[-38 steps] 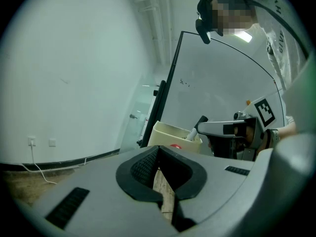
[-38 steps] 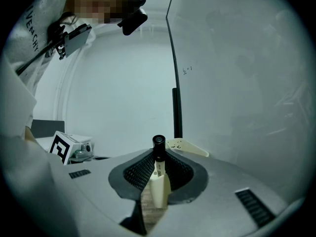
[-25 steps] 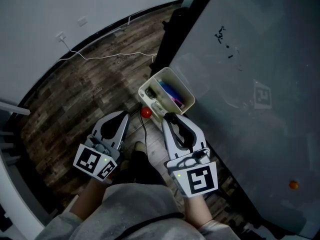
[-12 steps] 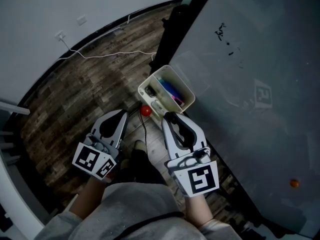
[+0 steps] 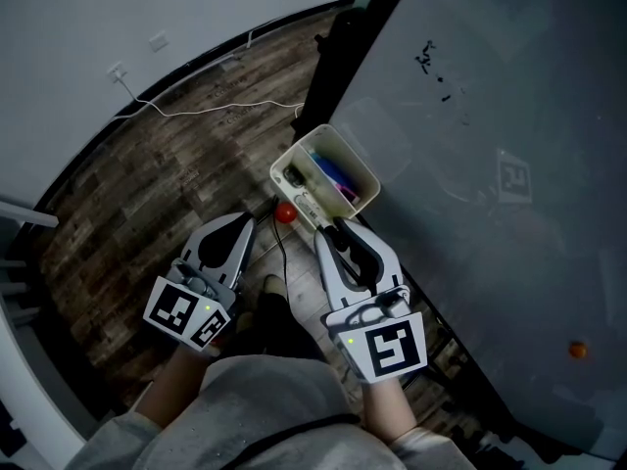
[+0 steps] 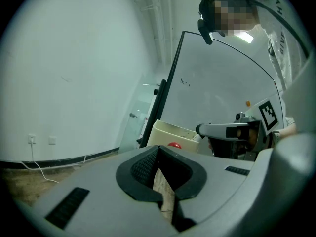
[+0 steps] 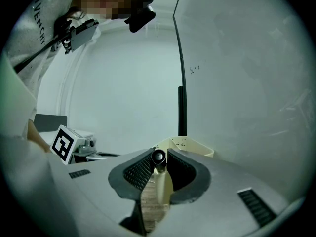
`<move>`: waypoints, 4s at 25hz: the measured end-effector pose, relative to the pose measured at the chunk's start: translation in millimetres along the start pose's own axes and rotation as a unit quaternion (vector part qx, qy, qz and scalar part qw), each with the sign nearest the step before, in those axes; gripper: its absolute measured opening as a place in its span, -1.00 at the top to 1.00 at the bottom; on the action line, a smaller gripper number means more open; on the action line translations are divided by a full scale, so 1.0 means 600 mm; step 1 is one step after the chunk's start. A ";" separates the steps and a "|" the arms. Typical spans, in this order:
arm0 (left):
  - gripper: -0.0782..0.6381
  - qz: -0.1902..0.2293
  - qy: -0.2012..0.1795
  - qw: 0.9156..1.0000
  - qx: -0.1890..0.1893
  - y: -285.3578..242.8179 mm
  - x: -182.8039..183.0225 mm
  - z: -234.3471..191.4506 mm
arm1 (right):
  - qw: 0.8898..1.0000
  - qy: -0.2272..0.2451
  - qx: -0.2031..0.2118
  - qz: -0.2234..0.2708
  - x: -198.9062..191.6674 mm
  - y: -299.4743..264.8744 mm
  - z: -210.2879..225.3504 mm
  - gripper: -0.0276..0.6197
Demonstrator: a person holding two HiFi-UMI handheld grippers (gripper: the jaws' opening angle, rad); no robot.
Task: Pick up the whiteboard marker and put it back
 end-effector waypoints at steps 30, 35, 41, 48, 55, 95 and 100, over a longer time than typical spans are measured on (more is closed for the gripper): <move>0.74 0.002 -0.007 1.000 -0.019 0.032 0.006 0.043 | 0.999 -0.001 -0.020 -0.032 -0.021 0.051 -0.012 0.68; 0.74 0.003 -0.009 1.000 -0.022 0.039 0.008 0.051 | 0.999 -0.016 -0.022 -0.034 -0.027 0.059 -0.016 0.68; 0.74 0.005 -0.010 1.000 -0.027 0.046 0.007 0.061 | 0.999 -0.020 -0.033 -0.035 -0.037 0.070 -0.020 0.68; 0.74 0.010 -0.016 0.999 -0.036 0.062 0.015 0.082 | 0.999 -0.022 -0.021 -0.032 -0.026 0.087 -0.045 0.72; 0.74 0.013 -0.022 0.998 -0.052 0.083 0.021 0.112 | 0.999 -0.034 -0.021 -0.021 -0.028 0.111 -0.070 0.81; 0.74 0.044 -0.041 0.992 -0.107 0.240 0.032 0.221 | 0.999 -0.027 -0.037 0.003 -0.008 0.240 -0.224 0.86; 0.74 0.046 -0.045 0.993 -0.095 0.244 0.036 0.223 | 0.999 -0.024 -0.034 0.001 -0.007 0.247 -0.225 0.86</move>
Point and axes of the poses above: the fingertips, and each gripper's own axes: y backward along the fingers, z to its right, x out of its top, the point moved 2 cm from there along y, backward along the fingers, and after that the axes turned 5 degrees about -x, right-handed, at the moved point
